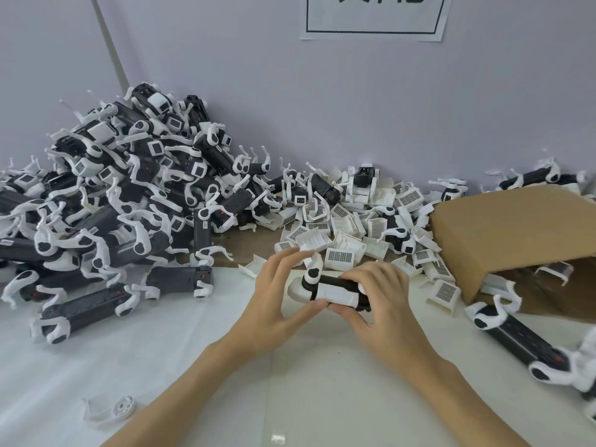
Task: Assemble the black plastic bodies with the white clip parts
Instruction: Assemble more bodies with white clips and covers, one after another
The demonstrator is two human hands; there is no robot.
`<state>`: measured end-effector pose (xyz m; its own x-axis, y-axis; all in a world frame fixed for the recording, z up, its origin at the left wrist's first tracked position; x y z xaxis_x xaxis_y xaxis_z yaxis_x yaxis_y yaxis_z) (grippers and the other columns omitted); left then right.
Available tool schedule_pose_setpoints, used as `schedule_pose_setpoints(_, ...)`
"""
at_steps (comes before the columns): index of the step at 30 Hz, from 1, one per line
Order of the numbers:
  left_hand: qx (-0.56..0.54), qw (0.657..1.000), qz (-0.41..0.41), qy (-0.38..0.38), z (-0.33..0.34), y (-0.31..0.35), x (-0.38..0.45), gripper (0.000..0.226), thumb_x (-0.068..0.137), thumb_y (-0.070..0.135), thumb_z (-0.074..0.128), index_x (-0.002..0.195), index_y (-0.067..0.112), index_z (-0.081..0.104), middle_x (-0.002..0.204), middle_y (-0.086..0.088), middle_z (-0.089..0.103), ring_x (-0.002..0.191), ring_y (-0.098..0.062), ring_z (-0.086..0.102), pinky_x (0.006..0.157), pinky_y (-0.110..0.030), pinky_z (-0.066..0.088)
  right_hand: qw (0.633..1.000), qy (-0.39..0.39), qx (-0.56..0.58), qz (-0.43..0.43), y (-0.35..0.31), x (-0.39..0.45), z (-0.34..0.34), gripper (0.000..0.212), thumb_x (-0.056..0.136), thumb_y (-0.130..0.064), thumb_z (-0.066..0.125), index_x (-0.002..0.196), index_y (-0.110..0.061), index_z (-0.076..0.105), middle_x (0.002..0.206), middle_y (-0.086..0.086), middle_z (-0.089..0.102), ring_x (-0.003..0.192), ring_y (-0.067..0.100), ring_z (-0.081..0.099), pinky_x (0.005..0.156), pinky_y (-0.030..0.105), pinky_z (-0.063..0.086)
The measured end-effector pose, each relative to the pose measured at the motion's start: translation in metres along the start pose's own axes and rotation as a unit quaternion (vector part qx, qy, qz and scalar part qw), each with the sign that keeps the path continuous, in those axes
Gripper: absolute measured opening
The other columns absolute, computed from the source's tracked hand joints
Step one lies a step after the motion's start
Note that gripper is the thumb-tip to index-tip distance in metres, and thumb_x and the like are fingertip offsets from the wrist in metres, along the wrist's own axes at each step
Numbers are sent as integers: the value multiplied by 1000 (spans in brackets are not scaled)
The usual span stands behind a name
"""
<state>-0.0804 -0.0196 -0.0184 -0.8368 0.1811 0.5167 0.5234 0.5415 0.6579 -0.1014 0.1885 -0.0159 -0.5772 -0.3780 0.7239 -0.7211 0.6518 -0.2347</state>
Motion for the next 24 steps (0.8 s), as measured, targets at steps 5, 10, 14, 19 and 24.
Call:
schedule_pose_setpoints(5, 17, 999, 3, -41, 4, -3, -5, 50, 102, 44, 67, 148, 48, 47, 146, 28, 51, 144, -7, 42, 120, -36, 32, 999, -9, 31, -5, -4, -1, 2, 40, 97, -46, 67, 117, -12, 68, 116, -6, 65, 112, 22, 56, 99, 42, 44)
schedule_pose_setpoints(10, 28, 998, 48, -32, 6, -2, -9, 31, 105, 31, 65, 136, 26, 64, 131, 22, 63, 130, -12, 57, 110, -27, 42, 996, -41, 82, 15, -3, -4, 4, 32, 93, -34, 77, 113, -10, 69, 109, -7, 65, 103, 18, 53, 90, 24, 45)
schedule_pose_setpoints(14, 21, 999, 46, -20, 5, -4, -9, 29, 105, 27, 67, 133, 28, 66, 128, 19, 66, 127, -16, 59, 107, -33, 46, 995, -39, 91, 18, -5, -3, 6, 35, 95, -40, 72, 114, -11, 69, 109, -8, 65, 103, 18, 54, 90, 23, 45)
schedule_pose_setpoints(19, 17, 999, 45, -10, 5, -5, -9, 27, 104, 29, 67, 131, 28, 68, 125, 17, 68, 123, -16, 62, 104, -40, 48, 994, -38, 101, 19, -5, -3, 6, 31, 95, -37, 73, 111, -11, 68, 107, -8, 64, 101, 18, 54, 87, 25, 45)
schedule_pose_setpoints(24, 23, 999, 41, -2, 4, -2, -10, 25, 104, 28, 67, 129, 26, 69, 122, 20, 68, 122, -15, 62, 105, -43, 46, 993, -33, 111, 27, -6, -1, 7, 30, 94, -40, 72, 108, -14, 68, 105, -11, 63, 99, 14, 52, 83, 22, 44)
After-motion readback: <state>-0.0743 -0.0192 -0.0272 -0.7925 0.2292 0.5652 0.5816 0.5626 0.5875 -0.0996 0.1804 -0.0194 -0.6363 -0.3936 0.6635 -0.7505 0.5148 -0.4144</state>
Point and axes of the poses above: each hand's wrist, its own x-axis towards the middle knuckle, its own z-axis out of the palm, y = z × x, the point moved 3 cm from there along x, towards the middle knuckle
